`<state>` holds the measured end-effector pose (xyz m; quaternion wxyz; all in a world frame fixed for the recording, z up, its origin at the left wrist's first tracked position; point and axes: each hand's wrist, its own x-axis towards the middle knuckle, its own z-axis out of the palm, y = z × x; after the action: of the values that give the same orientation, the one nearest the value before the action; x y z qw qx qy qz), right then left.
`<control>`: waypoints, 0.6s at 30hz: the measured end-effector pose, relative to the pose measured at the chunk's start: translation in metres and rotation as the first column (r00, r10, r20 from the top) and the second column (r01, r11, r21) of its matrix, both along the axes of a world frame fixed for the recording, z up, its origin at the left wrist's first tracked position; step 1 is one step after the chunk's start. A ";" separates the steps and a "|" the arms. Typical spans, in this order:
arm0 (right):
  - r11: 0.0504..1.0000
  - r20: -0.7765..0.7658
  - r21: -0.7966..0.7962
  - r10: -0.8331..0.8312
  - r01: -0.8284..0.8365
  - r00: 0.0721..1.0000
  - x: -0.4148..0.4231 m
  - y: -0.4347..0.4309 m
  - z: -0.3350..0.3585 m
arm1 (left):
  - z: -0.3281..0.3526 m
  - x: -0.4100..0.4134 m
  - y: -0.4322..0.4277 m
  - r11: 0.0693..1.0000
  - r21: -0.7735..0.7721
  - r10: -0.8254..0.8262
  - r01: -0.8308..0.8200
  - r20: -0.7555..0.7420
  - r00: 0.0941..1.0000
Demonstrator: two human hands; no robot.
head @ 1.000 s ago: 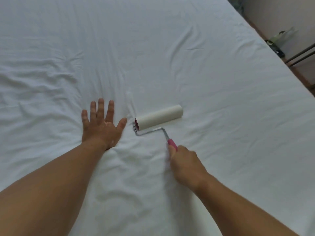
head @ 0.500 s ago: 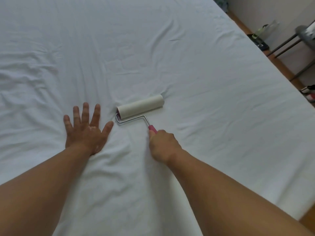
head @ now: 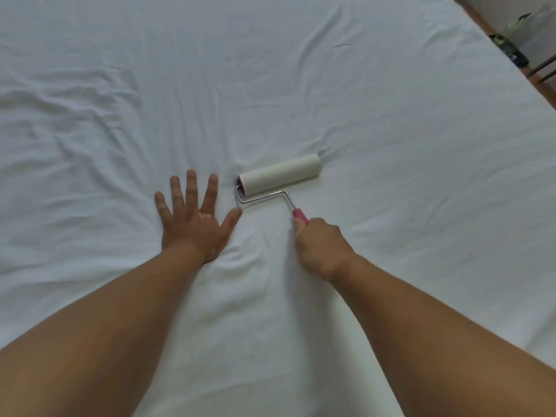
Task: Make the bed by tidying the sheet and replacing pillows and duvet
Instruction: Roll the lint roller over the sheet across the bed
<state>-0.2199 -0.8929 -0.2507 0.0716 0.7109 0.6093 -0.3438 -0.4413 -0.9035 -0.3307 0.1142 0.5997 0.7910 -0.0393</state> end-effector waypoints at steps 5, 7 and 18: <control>0.992 0.107 -0.098 0.092 -0.082 0.990 0.055 -0.100 0.011 | 0.003 -0.001 -0.007 0.999 -0.036 -0.014 0.014 0.018 1.000; 0.989 0.148 -0.147 0.049 -0.027 0.988 0.074 -0.143 0.029 | 0.003 0.004 -0.015 0.999 -0.040 -0.015 0.017 0.030 0.999; 0.995 -0.035 -0.042 -0.096 0.095 0.995 0.048 -0.085 -0.007 | 0.005 0.024 -0.055 0.999 0.011 -0.040 0.040 0.018 0.999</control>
<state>-0.1717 -0.9782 -0.2580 0.0581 0.7312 0.5688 -0.3720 -0.4171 -0.9587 -0.3254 0.1175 0.6162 0.7781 -0.0319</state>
